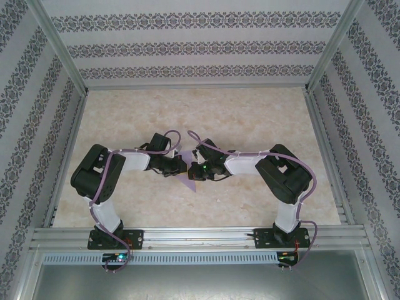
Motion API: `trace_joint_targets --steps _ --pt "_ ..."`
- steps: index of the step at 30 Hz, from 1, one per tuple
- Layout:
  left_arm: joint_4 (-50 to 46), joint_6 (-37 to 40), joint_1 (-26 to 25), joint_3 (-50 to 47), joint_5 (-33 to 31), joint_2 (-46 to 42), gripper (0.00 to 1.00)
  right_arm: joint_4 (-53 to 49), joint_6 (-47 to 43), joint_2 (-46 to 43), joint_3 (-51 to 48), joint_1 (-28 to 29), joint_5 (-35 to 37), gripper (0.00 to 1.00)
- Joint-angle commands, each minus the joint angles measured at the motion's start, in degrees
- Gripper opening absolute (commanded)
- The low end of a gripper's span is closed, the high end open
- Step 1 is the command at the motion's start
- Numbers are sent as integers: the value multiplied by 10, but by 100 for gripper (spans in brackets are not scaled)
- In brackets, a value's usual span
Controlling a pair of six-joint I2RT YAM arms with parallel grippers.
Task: Fold a paper plane with a square sheet of paper (fold left side to right side)
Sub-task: Fourth fold the wing at the center of the table.
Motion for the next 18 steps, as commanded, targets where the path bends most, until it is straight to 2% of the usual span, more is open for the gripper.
trace_joint_targets --steps 1,18 --pt "-14 17 -13 8 -53 25 6 -102 -33 53 -20 14 71 0" --pt "-53 53 10 45 -101 35 6 -133 -46 56 -19 17 82 0"
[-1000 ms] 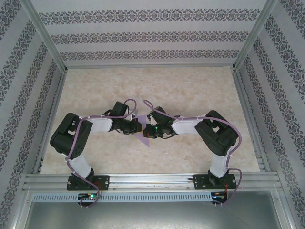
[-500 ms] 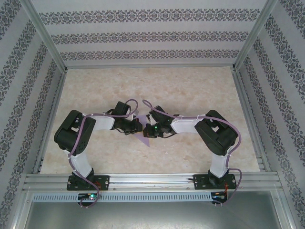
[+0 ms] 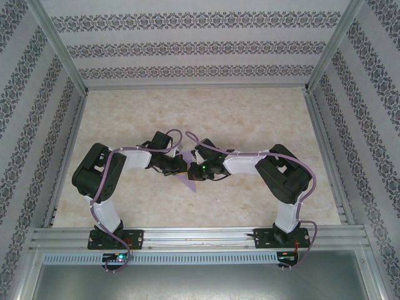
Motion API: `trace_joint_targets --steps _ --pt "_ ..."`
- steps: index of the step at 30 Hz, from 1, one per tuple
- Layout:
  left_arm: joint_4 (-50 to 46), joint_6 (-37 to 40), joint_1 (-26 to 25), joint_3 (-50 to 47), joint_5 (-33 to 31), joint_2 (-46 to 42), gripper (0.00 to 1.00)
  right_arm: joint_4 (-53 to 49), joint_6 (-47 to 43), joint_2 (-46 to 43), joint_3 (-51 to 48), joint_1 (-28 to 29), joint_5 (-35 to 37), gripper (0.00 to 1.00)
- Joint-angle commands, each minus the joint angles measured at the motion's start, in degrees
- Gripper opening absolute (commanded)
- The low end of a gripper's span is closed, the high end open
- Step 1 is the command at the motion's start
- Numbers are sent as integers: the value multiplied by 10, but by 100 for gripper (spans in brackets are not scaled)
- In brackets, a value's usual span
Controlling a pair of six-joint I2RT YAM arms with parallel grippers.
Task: Fold a paper plane with a square sheet of paper (fold left side to right side)
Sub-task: Fourth fold the wing at the center of the table.
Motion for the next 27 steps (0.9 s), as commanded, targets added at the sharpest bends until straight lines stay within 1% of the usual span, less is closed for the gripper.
trace_joint_targets --steps 1,21,26,27 --pt "-7 28 13 21 -89 29 6 -111 -19 54 -30 13 69 0" --pt "-36 67 69 101 -82 64 8 -112 -19 48 -34 14 64 0" --pt "-40 75 73 115 -65 44 9 -92 -19 34 -33 10 42 0" --pt "-42 77 75 116 -62 37 10 -88 -19 29 -32 9 36 0"
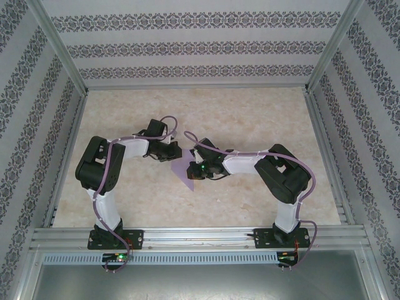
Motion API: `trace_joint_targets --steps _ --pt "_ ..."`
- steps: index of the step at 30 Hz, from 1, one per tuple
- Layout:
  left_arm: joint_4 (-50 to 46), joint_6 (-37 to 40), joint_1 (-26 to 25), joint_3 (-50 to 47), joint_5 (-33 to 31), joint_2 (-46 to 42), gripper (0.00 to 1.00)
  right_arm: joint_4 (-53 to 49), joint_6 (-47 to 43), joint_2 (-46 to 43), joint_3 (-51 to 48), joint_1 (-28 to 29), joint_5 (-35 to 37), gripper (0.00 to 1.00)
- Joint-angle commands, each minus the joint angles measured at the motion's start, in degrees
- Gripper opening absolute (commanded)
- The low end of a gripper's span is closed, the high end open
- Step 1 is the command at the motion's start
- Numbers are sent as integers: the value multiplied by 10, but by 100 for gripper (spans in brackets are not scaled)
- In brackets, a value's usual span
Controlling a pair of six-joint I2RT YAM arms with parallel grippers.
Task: Fold a paper plane with a square sheet of paper (fold left side to right side)
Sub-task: Fourth fold the wing at the center of the table, then turn over the paper at the center of the table.
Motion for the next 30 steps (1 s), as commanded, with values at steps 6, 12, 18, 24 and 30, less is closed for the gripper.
trace_joint_targets --steps 6,12,18,24,30 --pt "-19 29 25 13 2 -82 16 -50 -13 -16 -17 -1 -19 12" --pt "-14 35 32 -52 -24 -195 22 8 -40 -91 -30 -37 -34 33" --pt "12 30 38 -139 -55 -299 27 6 -103 -128 -50 -94 -65 44" --pt "41 26 44 -196 -134 -389 34 -5 -155 -88 -26 -100 -111 43" --pt "41 29 49 -202 -147 -418 35 1 -164 -31 6 -96 -127 42"
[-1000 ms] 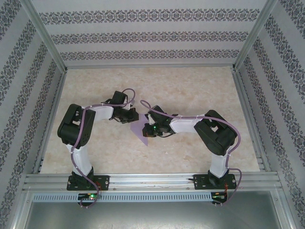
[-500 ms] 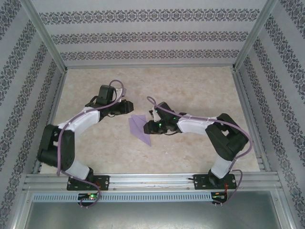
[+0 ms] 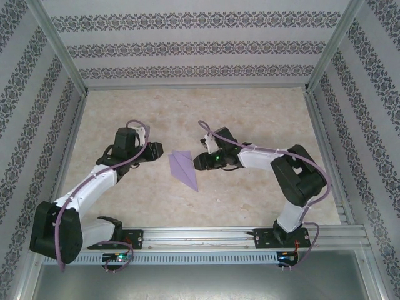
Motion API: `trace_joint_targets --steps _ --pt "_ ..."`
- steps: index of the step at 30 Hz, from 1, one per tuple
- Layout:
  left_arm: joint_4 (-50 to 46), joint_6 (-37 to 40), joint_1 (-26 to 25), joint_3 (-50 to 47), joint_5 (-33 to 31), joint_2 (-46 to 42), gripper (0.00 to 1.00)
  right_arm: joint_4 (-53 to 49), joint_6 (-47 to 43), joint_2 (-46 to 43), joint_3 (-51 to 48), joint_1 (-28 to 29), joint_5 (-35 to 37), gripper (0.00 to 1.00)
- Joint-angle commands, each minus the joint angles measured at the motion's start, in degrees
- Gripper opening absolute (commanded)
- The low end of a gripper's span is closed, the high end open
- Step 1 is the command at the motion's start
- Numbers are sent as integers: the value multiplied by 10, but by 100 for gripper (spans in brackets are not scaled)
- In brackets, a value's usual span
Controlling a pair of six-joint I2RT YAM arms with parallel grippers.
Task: Fold a paper plane with a square sheet of paper (fold left side to right side)
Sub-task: Turn over the paper at the center of the table.
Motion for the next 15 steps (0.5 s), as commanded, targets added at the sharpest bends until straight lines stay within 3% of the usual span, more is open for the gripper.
trace_joint_targets --steps 1,9,15 --pt "18 11 9 -1 -20 -8 35 4 -25 29 29 9 -29 42" --pt "17 11 10 1 -7 3 35 21 -24 69 50 12 -57 39" --pt "17 10 11 8 0 7 35 40 -13 74 49 12 -74 29"
